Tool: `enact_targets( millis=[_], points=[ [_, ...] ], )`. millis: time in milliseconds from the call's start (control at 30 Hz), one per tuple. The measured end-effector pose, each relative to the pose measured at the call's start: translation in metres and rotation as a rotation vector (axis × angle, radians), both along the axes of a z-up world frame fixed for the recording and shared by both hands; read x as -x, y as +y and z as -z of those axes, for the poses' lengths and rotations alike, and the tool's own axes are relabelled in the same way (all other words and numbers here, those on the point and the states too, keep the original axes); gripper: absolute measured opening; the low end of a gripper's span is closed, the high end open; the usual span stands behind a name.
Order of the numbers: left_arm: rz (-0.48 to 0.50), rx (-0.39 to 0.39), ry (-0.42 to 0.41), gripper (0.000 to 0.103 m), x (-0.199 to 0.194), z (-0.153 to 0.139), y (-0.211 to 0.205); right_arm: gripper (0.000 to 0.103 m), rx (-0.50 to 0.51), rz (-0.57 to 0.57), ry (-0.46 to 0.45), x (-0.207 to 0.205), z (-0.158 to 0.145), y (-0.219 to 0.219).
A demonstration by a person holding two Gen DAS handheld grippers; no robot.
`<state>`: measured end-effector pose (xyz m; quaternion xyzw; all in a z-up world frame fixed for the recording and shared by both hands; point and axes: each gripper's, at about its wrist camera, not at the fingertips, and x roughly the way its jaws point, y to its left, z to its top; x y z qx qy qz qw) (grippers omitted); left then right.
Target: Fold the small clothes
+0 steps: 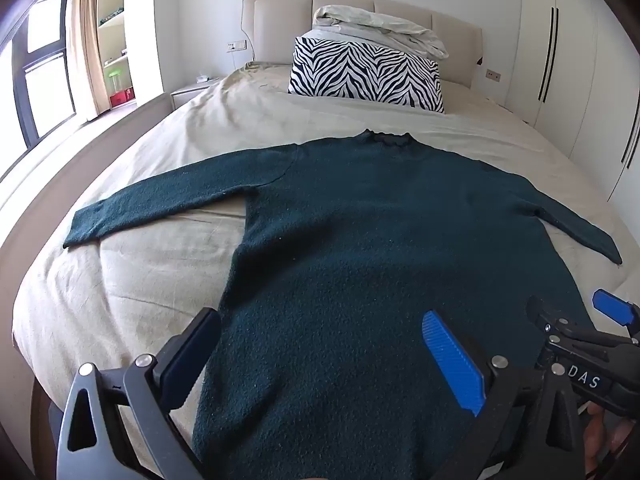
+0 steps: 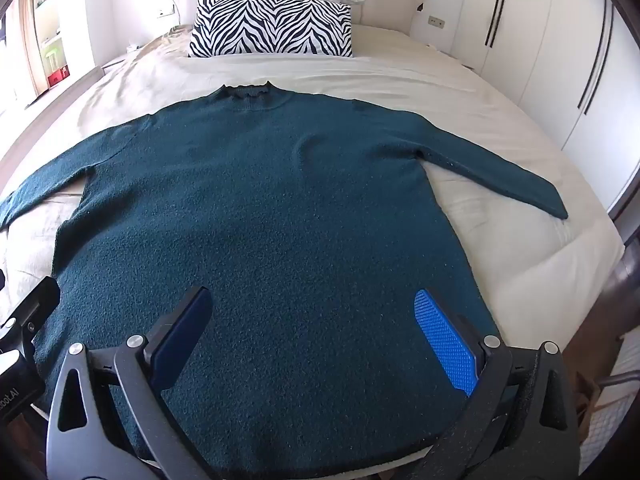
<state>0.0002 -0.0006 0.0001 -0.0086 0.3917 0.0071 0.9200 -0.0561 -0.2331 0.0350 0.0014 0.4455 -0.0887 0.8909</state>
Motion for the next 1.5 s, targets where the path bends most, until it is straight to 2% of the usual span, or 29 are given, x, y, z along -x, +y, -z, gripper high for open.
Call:
enact_targets(
  millis=[1500],
  points=[
    [-0.01, 0.023, 0.021, 0.103, 0.003, 0.011, 0.004, 0.103, -0.003, 0.002, 0.013, 0.0, 0.01, 0.005]
  ],
)
